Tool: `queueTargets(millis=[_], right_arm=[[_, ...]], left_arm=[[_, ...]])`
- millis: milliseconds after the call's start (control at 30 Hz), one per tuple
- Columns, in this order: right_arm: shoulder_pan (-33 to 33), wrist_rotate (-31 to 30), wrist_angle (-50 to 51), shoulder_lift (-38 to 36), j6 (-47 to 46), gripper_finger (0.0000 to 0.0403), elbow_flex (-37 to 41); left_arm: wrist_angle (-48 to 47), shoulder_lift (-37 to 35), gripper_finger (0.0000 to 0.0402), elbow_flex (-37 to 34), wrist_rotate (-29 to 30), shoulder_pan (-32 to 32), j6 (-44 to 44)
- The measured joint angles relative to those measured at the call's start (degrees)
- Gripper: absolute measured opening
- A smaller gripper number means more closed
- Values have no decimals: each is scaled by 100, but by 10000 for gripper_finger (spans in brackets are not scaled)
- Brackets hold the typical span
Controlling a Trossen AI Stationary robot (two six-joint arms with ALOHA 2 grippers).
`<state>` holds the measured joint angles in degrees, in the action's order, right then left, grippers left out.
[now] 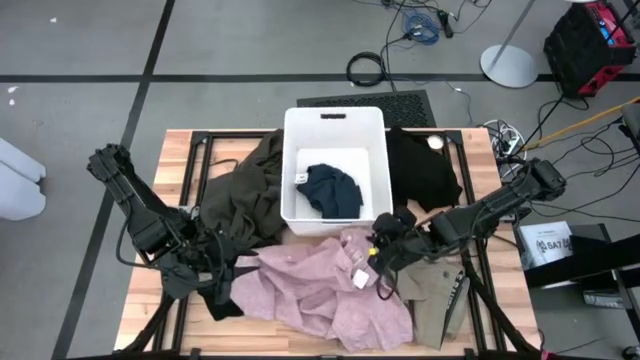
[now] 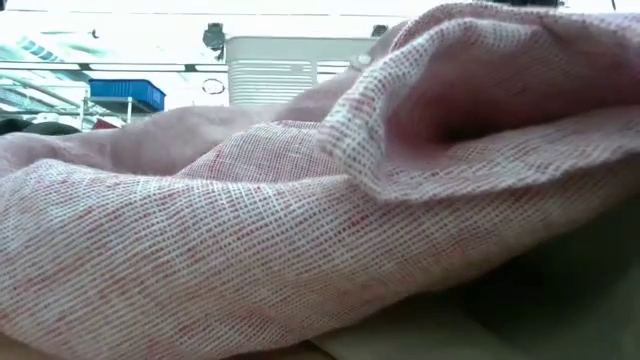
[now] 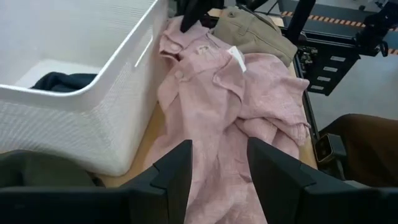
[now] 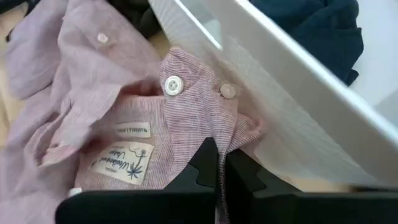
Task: Sort clothes
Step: Put the pink shirt into the white laundry bin
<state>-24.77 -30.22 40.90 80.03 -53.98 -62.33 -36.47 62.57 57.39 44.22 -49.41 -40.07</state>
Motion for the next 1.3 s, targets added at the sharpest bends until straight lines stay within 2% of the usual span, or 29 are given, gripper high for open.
queueTargets(millis=[133, 267, 333, 433, 533, 633, 767, 867, 1033, 1200, 1300], right_arm=[[277, 13, -189, 0, 214, 0, 0], [244, 284, -523, 0, 200, 0, 0], [125, 419, -791, 0, 215, 0, 0], [-38, 377, -1439, 0, 327, 0, 0], [-123, 342, -1980, 0, 492, 0, 0], [-99, 300, -1984, 0, 532, 0, 0], [-5, 210, -1931, 0, 529, 0, 0], [55, 199, -1928, 0, 565, 0, 0], [76, 201, -1879, 0, 650, 0, 0], [77, 243, -1877, 0, 692, 0, 0], [94, 325, -1879, 0, 723, 0, 0]], left_arm=[[0, 1, 162, 0, 125, 0, 4], [117, 22, 162, 0, 123, 0, 4], [388, 107, 162, 0, 125, 0, 50], [1151, 417, 162, 0, 123, 0, 571], [2224, 969, 162, 0, 76, 22, 1303], [3327, 1708, 162, 2, 82, 144, 1658], [4536, 2872, 162, 2, 803, 421, 1366], [5039, 3635, 162, 2, 888, 645, 1205], [5023, 4226, 162, 2, 878, 953, 513], [4662, 4298, 162, 2, 782, 1170, 449], [4599, 4310, 162, 2, 424, 1323, 454]])
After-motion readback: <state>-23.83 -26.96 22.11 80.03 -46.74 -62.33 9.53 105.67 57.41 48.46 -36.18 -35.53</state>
